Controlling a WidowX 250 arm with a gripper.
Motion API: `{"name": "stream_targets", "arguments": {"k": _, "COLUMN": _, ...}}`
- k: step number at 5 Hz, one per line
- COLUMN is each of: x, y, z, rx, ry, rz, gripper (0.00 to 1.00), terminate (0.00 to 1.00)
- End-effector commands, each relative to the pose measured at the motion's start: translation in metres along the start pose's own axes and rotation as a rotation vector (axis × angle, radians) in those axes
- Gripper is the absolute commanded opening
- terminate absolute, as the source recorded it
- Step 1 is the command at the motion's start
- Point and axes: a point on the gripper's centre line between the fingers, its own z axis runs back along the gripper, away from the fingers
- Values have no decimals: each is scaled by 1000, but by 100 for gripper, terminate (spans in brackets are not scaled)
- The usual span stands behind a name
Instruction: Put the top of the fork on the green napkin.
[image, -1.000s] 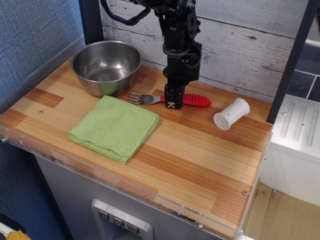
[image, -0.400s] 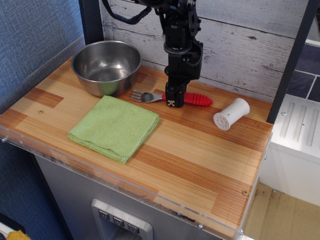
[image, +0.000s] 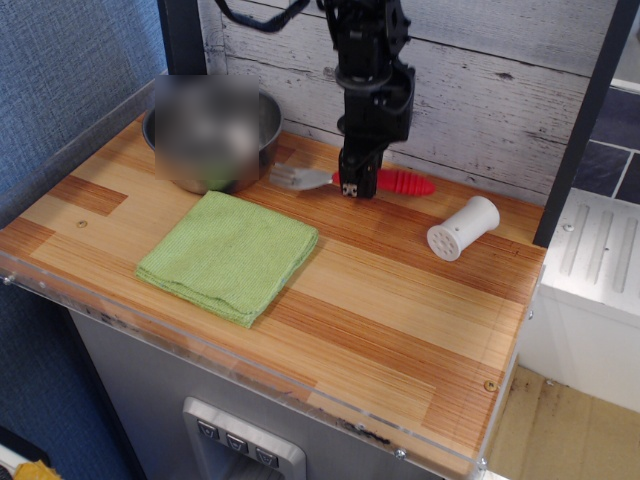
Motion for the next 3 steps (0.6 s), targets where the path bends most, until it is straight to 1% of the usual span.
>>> {"name": "stream_targets", "arguments": {"k": 1, "x": 7, "y": -9, "z": 47, "rx": 108, "ry": -46, "rz": -2, "gripper": 0, "terminate": 0}}
{"name": "stream_targets", "arguments": {"k": 2, "x": 8, "y": -16, "z": 52, "rx": 113, "ry": -58, "rz": 9, "gripper": 0, "terminate": 0}}
{"name": "stream_targets", "arguments": {"k": 3, "x": 9, "y": -20, "z": 64, "rx": 134, "ry": -60, "rz": 17, "gripper": 0, "terminate": 0}}
